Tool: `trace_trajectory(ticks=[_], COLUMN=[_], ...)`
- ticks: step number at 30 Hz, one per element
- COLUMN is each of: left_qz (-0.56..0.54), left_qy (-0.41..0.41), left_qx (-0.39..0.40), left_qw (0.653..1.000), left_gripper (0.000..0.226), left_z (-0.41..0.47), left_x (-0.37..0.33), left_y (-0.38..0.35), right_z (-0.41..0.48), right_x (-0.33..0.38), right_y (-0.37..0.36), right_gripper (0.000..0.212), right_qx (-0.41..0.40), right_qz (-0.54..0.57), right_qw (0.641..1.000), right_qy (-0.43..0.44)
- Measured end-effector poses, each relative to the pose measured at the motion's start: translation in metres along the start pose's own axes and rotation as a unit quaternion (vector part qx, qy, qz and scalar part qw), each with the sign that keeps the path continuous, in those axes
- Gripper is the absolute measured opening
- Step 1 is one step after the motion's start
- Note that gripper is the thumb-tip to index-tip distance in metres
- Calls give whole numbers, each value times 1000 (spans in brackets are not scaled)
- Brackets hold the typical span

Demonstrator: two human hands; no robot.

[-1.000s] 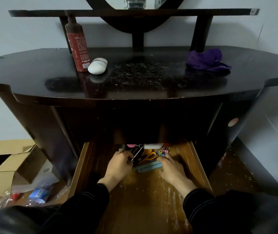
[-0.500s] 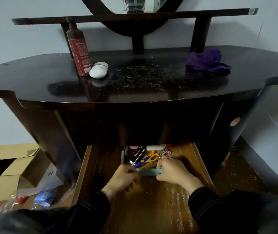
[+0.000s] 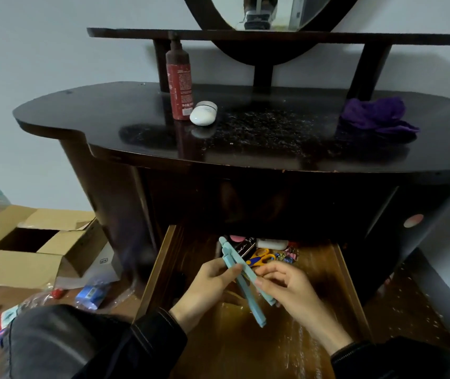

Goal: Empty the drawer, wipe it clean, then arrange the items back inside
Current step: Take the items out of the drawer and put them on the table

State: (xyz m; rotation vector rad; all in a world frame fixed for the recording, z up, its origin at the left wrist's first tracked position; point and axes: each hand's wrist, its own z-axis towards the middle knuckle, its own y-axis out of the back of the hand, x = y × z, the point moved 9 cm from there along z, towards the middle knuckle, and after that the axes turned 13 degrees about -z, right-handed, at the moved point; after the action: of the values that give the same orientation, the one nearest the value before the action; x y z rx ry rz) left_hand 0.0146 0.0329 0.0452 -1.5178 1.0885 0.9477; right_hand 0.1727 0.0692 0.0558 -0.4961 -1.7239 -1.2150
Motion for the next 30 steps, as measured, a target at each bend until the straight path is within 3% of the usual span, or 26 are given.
trace_trajectory(ticks=[6, 11, 15, 21, 24, 28, 30], left_qz=[82, 48, 36, 114, 200, 362, 418], left_qy=[-123, -274, -337, -359, -359, -342, -324], left_qx=[-58, -91, -84, -111, -113, -129, -143], left_qw=[987, 956, 937, 920, 904, 857, 836], left_gripper=[31, 25, 26, 45, 38, 26, 50], left_z=[-55, -94, -93, -27, 18, 66, 77], left_x=[-80, -164, -237, -319, -334, -343, -339], left_y=[21, 15, 5, -11, -25, -43, -46], right_z=[-27, -45, -38, 33, 76, 111, 115], right_x=[71, 164, 226, 247, 227, 216, 217], right_y=[35, 76, 111, 161, 175, 180, 182], right_gripper=[12, 14, 15, 8, 11, 16, 10], right_qx=[-56, -102, -145, -247, -254, -278, -294], right_qz=[-11, 7, 32, -9, 5, -62, -147], right_qw=[993, 974, 957, 957, 965, 958, 944], right_qy=[100, 201, 248, 148, 65, 29, 11])
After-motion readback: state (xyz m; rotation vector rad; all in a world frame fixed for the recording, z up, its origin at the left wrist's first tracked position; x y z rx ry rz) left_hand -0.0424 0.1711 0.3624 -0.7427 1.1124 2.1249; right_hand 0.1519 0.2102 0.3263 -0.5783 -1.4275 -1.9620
